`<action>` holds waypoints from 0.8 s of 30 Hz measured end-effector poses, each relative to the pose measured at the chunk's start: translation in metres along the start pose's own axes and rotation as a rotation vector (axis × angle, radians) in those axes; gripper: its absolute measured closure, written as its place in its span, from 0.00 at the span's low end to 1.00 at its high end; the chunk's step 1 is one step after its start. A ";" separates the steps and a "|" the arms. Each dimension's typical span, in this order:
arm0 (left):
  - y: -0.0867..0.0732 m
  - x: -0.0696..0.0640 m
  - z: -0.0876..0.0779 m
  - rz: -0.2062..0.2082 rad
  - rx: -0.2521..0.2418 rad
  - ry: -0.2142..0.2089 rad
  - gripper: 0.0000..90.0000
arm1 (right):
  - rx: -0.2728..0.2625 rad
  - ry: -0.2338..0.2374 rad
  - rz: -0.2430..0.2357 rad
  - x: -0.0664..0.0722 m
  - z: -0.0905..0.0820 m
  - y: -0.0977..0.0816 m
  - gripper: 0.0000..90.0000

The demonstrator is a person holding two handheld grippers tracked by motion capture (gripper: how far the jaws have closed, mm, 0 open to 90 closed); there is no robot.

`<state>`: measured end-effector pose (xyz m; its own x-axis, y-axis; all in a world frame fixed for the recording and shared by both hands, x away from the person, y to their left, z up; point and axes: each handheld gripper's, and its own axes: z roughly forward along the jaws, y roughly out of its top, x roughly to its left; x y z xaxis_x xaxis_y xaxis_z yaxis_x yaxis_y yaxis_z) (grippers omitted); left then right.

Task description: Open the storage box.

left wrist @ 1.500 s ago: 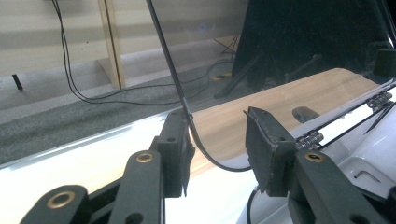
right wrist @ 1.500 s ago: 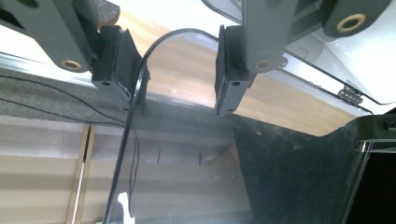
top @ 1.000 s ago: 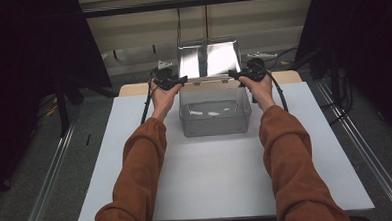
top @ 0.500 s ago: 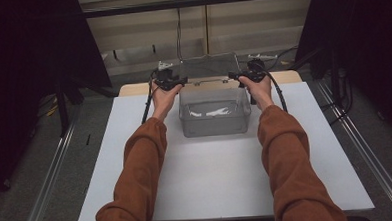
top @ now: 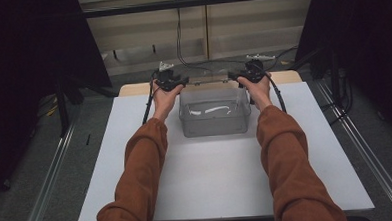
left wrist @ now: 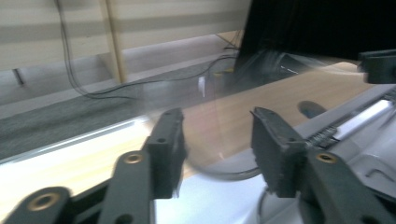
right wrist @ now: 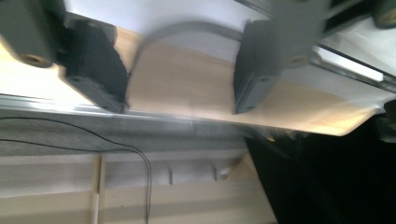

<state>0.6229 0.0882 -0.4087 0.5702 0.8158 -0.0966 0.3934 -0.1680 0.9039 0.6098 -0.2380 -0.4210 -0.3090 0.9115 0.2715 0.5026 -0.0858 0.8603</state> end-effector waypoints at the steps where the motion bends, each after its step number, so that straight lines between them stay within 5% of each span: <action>1: -0.001 0.001 0.000 -0.022 0.006 0.014 0.56 | -0.016 0.020 0.017 0.000 0.000 0.000 0.46; 3: -0.003 0.004 0.001 -0.040 0.018 0.016 0.45 | -0.037 -0.018 0.009 0.001 -0.001 0.001 0.42; 6: -0.004 0.007 0.000 -0.056 0.013 0.021 0.44 | -0.043 -0.033 0.007 -0.001 -0.002 0.001 0.38; 17: -0.003 0.010 -0.008 -0.039 0.010 0.021 0.30 | -0.078 -0.022 -0.049 0.005 -0.009 0.000 0.32; 24: 0.002 0.007 -0.016 -0.019 -0.002 0.003 0.21 | -0.081 -0.019 -0.060 0.008 -0.013 0.002 0.19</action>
<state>0.6158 0.1026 -0.4007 0.5606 0.8204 -0.1123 0.4028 -0.1517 0.9026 0.5977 -0.2357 -0.4113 -0.3203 0.9235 0.2110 0.4168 -0.0626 0.9068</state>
